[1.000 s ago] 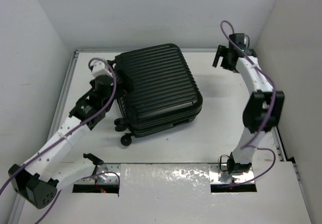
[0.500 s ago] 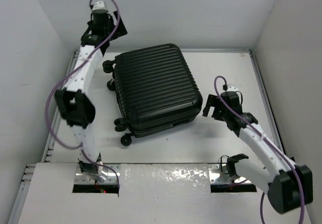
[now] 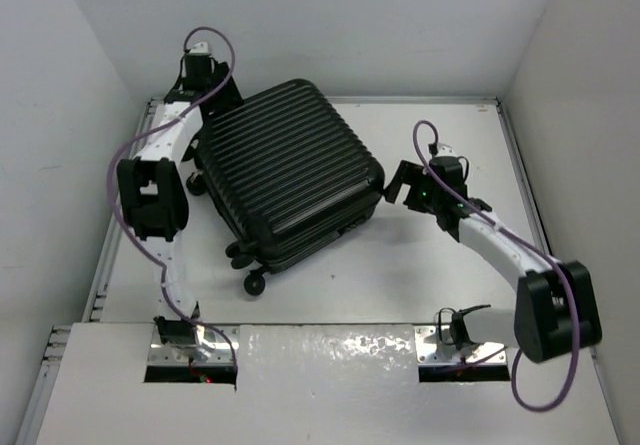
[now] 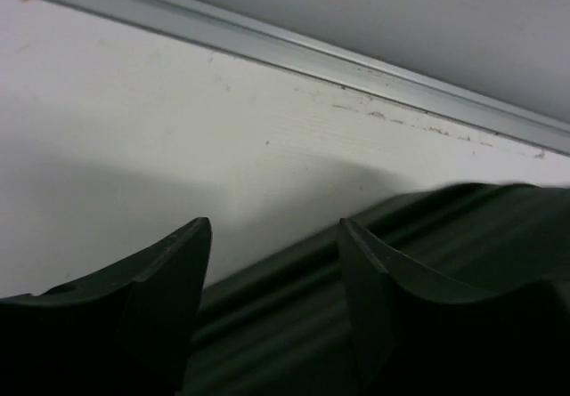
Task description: Pack the luggage
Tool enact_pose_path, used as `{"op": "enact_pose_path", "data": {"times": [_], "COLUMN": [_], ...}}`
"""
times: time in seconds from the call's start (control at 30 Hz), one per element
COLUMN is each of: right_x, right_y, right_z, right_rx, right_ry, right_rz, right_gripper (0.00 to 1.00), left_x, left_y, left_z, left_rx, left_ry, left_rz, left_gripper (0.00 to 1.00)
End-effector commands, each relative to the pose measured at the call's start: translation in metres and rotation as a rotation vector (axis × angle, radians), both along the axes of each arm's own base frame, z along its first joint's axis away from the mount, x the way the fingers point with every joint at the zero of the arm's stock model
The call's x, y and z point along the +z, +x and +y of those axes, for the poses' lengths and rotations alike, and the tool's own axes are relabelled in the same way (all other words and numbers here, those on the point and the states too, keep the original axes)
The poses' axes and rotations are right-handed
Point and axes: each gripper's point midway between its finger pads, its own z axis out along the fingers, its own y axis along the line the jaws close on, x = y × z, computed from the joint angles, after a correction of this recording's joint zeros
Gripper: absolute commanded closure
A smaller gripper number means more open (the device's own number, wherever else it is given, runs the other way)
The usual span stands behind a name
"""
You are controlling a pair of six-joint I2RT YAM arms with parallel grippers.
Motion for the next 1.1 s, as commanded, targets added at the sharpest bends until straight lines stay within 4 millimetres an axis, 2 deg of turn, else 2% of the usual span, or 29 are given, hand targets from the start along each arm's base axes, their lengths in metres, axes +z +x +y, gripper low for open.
{"op": "enact_pose_path", "data": {"times": [0.0,0.07,0.1,0.13,0.17,0.2,0.23,0.27,0.3,0.33,0.37,0.4,0.43,0.47,0.5,0.53,0.57,0.63,0.67,0.73,0.77,0.83,0.87,0.9,0.93,0.97,1.0,1.03,1.07], "right_x": [0.004,0.007,-0.006,0.027,0.027,0.043,0.047,0.055,0.101,0.057,0.048,0.058,0.061,0.068,0.014,0.066,0.068,0.075,0.063,0.061,0.054,0.047,0.035,0.027,0.022,0.008,0.001,0.013,-0.003], "right_y": [0.019,0.033,0.044,0.077,0.084,0.124,0.140,0.155,0.178,0.189,0.182,0.193,0.186,0.194,0.156,0.148,0.138,0.116,0.102,0.084,0.063,0.046,0.026,0.015,0.006,-0.010,-0.019,-0.017,-0.032], "right_z": [0.061,0.063,0.065,0.072,0.074,0.085,0.092,0.104,0.117,0.122,0.110,0.104,0.091,0.071,0.053,0.043,0.030,0.000,-0.016,-0.027,-0.032,-0.032,-0.033,-0.018,-0.007,0.009,0.023,0.047,0.062], "right_rx": [0.190,0.209,0.214,0.241,0.253,0.283,0.311,0.361,0.398,0.438,0.405,0.374,0.330,0.225,0.175,0.112,0.050,-0.066,-0.116,-0.143,-0.154,-0.145,-0.152,-0.093,-0.062,-0.027,0.015,0.080,0.126], "right_ry": [0.137,0.097,0.070,0.049,0.026,0.008,0.013,0.029,0.037,0.006,-0.059,-0.106,-0.149,-0.219,-0.247,-0.220,-0.227,-0.266,-0.321,-0.340,-0.329,-0.291,-0.257,-0.197,-0.145,-0.074,-0.017,0.091,0.160], "right_rz": [0.024,0.058,0.101,0.024,0.064,0.021,0.025,0.021,-0.031,0.068,0.163,0.144,0.162,0.106,0.218,0.063,0.029,-0.040,-0.015,-0.017,-0.012,-0.033,-0.030,-0.027,-0.029,-0.035,-0.035,-0.105,-0.079], "right_gripper": [0.03,0.03,0.03,0.03,0.02,0.02,0.02,0.03,0.03,0.04,0.04,0.04,0.03,0.01,0.01,0.01,0.01,0.01,0.01,0.01,0.01,0.01,0.01,0.01,0.01,0.01,0.01,0.01,0.01], "left_x": [-0.011,-0.016,-0.017,-0.022,-0.026,-0.009,-0.029,-0.031,-0.022,-0.032,-0.029,-0.018,-0.017,-0.007,0.011,0.017,0.044,0.066,0.091,0.109,0.125,0.125,0.099,0.111,0.101,0.060,0.042,0.056,0.015], "left_y": [-0.065,-0.082,-0.092,-0.113,-0.123,-0.134,-0.152,-0.161,-0.169,-0.184,-0.190,-0.194,-0.200,-0.198,-0.199,-0.200,-0.193,-0.188,-0.178,-0.168,-0.152,-0.137,-0.118,-0.106,-0.098,-0.080,-0.078,-0.062,-0.056], "left_z": [-0.028,-0.022,-0.025,-0.026,-0.026,-0.034,-0.042,-0.046,-0.049,-0.060,-0.062,-0.055,-0.047,-0.032,-0.020,-0.003,0.005,0.023,0.031,0.043,0.058,0.074,0.081,0.089,0.107,0.116,0.127,0.132,0.136], "left_rx": [-0.025,0.017,0.028,0.033,0.045,0.021,0.008,-0.004,-0.002,-0.028,-0.038,-0.006,0.026,0.088,0.126,0.181,0.215,0.273,0.295,0.331,0.378,0.406,0.403,0.415,0.444,0.447,0.452,0.448,0.431], "left_ry": [-0.033,-0.043,-0.078,-0.102,-0.120,-0.176,-0.193,-0.207,-0.218,-0.216,-0.205,-0.163,-0.134,-0.097,-0.081,-0.059,-0.053,-0.024,-0.012,0.019,0.054,0.088,0.113,0.121,0.138,0.166,0.172,0.165,0.174], "left_rz": [0.136,0.133,0.125,0.107,0.105,0.059,0.085,0.084,0.062,0.081,0.074,0.044,0.057,0.029,-0.011,-0.010,-0.061,-0.081,-0.130,-0.150,-0.170,-0.139,-0.074,-0.079,-0.044,0.051,0.122,0.100,0.210], "left_gripper": [0.44,0.44,0.44,0.44,0.45,0.45,0.45,0.45,0.45,0.44,0.42,0.39,0.35,0.28,0.25,0.24,0.21,0.19,0.19,0.17,0.16,0.16,0.16,0.16,0.16,0.17,0.18,0.21,0.22]}}
